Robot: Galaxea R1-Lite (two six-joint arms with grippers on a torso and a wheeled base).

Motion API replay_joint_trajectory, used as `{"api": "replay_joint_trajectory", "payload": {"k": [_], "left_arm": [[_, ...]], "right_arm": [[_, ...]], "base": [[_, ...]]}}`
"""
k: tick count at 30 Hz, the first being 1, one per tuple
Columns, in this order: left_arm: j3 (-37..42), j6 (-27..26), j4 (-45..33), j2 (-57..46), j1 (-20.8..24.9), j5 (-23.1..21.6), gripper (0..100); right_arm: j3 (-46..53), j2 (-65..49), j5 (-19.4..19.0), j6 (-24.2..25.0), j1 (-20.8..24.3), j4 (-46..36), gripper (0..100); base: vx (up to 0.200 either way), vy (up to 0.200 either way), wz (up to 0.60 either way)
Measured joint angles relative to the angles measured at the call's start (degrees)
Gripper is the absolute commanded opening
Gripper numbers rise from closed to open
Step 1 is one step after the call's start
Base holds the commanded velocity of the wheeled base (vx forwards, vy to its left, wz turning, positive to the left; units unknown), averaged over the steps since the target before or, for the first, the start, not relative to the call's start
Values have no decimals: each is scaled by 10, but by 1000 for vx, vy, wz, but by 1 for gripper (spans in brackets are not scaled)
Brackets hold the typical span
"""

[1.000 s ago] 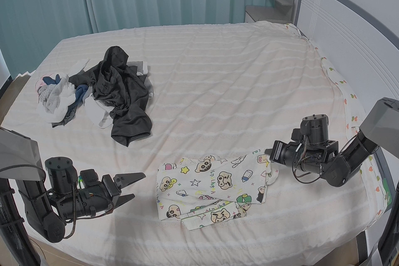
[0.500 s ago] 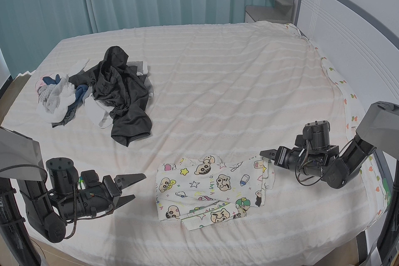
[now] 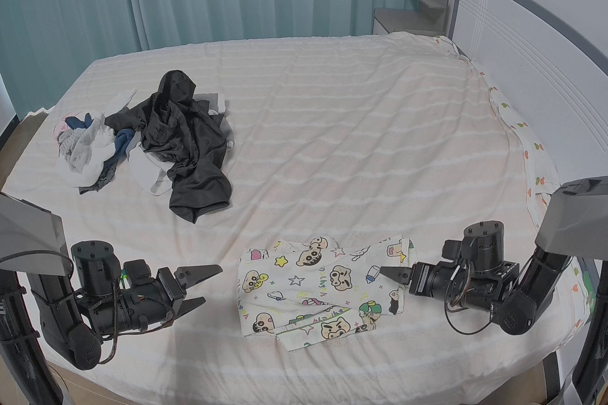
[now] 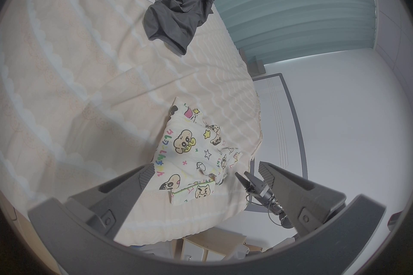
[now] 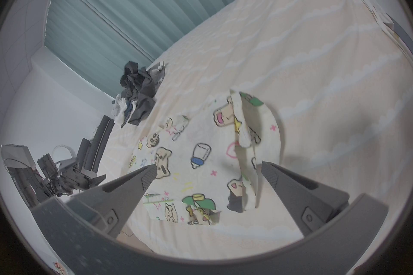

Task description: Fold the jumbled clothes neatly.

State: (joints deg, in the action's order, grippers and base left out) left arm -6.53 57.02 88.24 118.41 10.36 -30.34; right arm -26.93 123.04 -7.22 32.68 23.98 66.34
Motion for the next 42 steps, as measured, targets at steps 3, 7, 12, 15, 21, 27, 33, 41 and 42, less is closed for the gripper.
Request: {"api": "replay_joint_trajectory", "payload": {"k": [3, 7, 12, 15, 21, 27, 33, 41, 42], "left_arm": [[0, 0, 0, 0, 0, 3, 100], [0, 0, 0, 1, 0, 3, 100], [0, 0, 0, 3, 1, 3, 100], [0, 0, 0, 4, 1, 3, 100], [0, 0, 0, 5, 1, 3, 100], [1, 0, 0, 5, 1, 3, 100], [1, 0, 1, 5, 1, 3, 100], [1, 0, 0, 5, 1, 3, 100], [0, 0, 1, 5, 1, 3, 100]], "right_arm": [[12, 15, 0, 0, 10, 10, 100], [19, 33, 0, 0, 22, 29, 100], [22, 45, 0, 0, 37, 33, 100], [19, 51, 0, -1, 47, 34, 100], [12, 67, 2, -1, 52, 35, 100], [10, 75, 2, -3, 46, 35, 100], [4, 81, 1, -3, 45, 35, 100], [-15, 97, 0, -3, 48, 34, 100], [-16, 98, 0, -3, 48, 34, 0]], "base": [[0, 0, 0], [0, 0, 0], [0, 0, 0], [0, 0, 0], [0, 0, 0], [0, 0, 0], [0, 0, 0], [0, 0, 0], [0, 0, 0]]}}
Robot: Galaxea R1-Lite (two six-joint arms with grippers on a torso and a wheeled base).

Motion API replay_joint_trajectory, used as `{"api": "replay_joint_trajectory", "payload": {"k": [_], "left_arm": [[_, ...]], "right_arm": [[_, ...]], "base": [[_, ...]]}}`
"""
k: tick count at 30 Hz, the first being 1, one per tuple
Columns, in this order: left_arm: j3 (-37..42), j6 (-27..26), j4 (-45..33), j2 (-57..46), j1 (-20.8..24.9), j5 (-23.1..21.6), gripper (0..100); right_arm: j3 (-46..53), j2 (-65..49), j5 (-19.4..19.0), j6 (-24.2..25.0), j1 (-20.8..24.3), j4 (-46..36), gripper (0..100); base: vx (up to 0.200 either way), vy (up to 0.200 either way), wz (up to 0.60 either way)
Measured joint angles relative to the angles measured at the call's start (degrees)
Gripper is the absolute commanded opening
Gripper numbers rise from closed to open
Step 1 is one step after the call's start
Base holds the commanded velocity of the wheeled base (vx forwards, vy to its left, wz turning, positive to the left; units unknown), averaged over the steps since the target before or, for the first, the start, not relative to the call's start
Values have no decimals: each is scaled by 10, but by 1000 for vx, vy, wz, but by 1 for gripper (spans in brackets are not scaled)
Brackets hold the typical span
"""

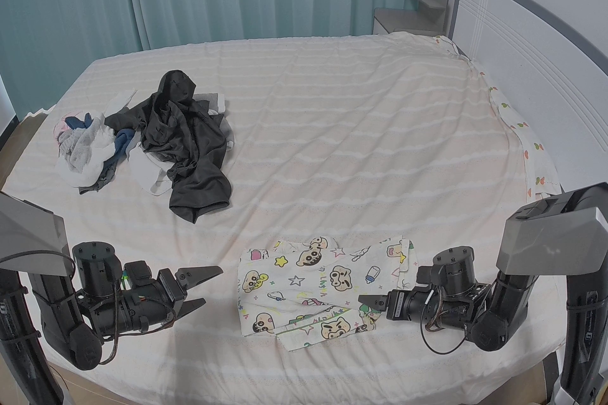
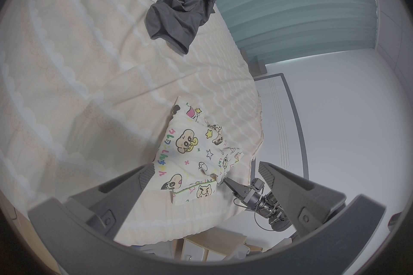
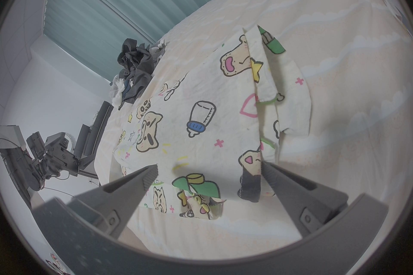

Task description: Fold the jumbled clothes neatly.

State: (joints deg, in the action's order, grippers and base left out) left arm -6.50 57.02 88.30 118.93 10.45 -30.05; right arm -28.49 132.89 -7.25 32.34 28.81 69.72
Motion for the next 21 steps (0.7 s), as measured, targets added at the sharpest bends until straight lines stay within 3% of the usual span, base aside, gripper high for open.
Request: {"api": "replay_joint_trajectory", "payload": {"k": [14, 21], "left_arm": [[0, 0, 0, 0, 0, 0, 100], [0, 0, 0, 0, 0, 0, 100]], "right_arm": [[30, -10, 0, -2, -4, 7, 0], [65, -45, -47, -3, -22, 9, 0]], "base": [[0, 0, 0], [0, 0, 0]]}}
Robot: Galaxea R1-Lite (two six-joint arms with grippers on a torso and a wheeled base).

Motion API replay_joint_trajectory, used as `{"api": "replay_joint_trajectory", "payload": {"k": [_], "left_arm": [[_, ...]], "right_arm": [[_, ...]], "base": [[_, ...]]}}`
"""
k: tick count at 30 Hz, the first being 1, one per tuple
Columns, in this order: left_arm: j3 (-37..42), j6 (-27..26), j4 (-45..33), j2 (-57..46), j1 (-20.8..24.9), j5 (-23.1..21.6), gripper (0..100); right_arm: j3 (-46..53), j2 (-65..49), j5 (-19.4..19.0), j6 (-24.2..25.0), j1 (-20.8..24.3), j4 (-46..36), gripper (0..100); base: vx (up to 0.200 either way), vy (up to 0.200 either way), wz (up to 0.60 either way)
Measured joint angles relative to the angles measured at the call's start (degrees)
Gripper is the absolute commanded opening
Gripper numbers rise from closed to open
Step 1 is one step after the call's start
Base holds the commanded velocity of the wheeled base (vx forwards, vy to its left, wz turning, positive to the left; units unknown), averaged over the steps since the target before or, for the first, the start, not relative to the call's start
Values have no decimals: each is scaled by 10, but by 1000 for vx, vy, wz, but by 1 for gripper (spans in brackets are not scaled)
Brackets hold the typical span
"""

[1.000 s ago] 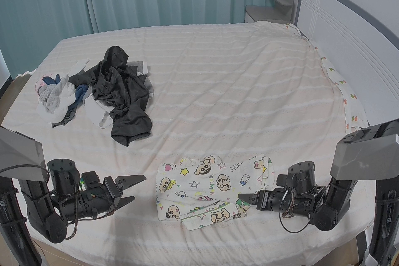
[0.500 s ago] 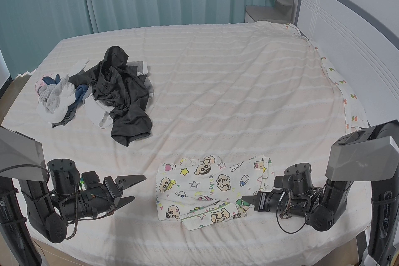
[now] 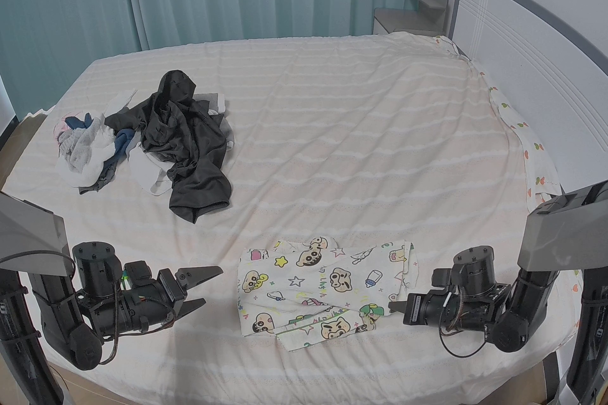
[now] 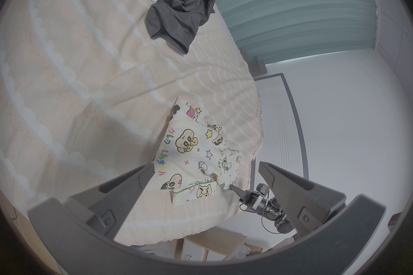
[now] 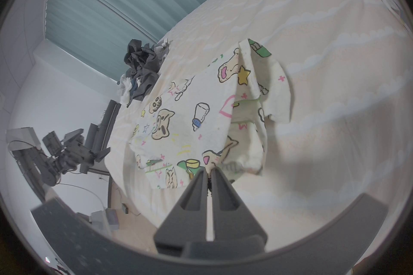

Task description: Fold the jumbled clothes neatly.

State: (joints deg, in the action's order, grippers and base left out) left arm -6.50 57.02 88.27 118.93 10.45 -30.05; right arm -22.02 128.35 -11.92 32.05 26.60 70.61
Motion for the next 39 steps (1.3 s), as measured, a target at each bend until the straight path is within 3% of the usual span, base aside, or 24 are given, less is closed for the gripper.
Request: {"api": "replay_joint_trajectory", "payload": {"k": [5, 15, 32, 39], "left_arm": [[0, 0, 0, 2, 0, 0, 100], [-1, 0, 0, 4, 0, 0, 100], [-5, -3, 0, 14, 0, 12, 100], [-12, -65, 0, 41, 7, 50, 100]], "right_arm": [[38, -30, -51, -3, -30, 0, 0], [75, -56, -83, -12, -74, -6, 0], [101, -37, -78, -44, -85, -1, 0], [133, -102, -68, -41, -92, 2, 0]], "base": [[0, 0, 0], [0, 0, 0], [0, 0, 0], [0, 0, 0]]}}
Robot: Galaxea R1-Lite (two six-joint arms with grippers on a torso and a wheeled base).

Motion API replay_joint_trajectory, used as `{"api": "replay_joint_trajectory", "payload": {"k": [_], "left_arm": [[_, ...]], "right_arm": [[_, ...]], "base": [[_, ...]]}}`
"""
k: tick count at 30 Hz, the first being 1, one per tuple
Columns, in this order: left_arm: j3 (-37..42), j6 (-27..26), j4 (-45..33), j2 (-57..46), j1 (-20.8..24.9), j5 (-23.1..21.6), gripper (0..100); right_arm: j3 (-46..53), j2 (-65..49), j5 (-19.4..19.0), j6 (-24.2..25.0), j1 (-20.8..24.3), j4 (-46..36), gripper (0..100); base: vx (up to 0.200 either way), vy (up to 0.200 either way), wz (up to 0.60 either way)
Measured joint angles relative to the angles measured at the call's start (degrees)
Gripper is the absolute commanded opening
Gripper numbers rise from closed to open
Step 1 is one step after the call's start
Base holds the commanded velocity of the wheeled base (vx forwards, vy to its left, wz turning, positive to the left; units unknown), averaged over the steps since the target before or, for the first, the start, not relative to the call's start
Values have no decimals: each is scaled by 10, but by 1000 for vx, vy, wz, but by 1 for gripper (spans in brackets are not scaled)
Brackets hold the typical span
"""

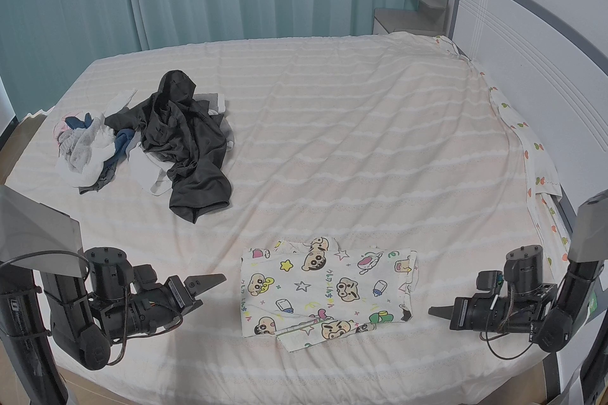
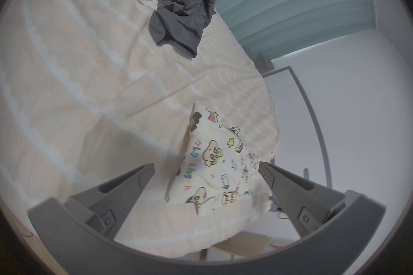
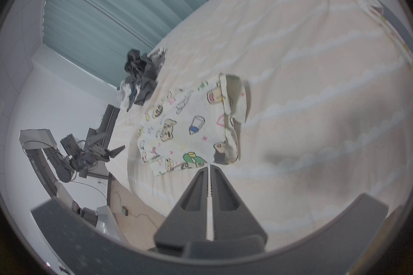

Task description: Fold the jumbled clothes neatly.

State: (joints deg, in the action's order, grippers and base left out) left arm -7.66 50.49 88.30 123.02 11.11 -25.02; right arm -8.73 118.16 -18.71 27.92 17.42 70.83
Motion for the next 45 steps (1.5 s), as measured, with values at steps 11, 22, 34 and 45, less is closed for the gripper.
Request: {"api": "replay_joint_trajectory", "payload": {"k": [11, 22, 34, 45], "left_arm": [[-41, -55, -4, 56, 37, 67, 100], [-207, -60, -59, 124, 69, 99, 100], [-331, -68, -187, 162, 99, 86, 100], [-353, -64, -190, 167, 109, 68, 0]], "right_arm": [[62, -249, 97, 0, -24, -29, 0], [33, -514, 94, -24, -89, -237, 0], [4, -601, 71, -27, -122, -276, 0], [4, -607, 69, -28, -125, -278, 0]], "base": [[0, 0, 0], [0, 0, 0], [0, 0, 0], [0, 0, 0]]}}
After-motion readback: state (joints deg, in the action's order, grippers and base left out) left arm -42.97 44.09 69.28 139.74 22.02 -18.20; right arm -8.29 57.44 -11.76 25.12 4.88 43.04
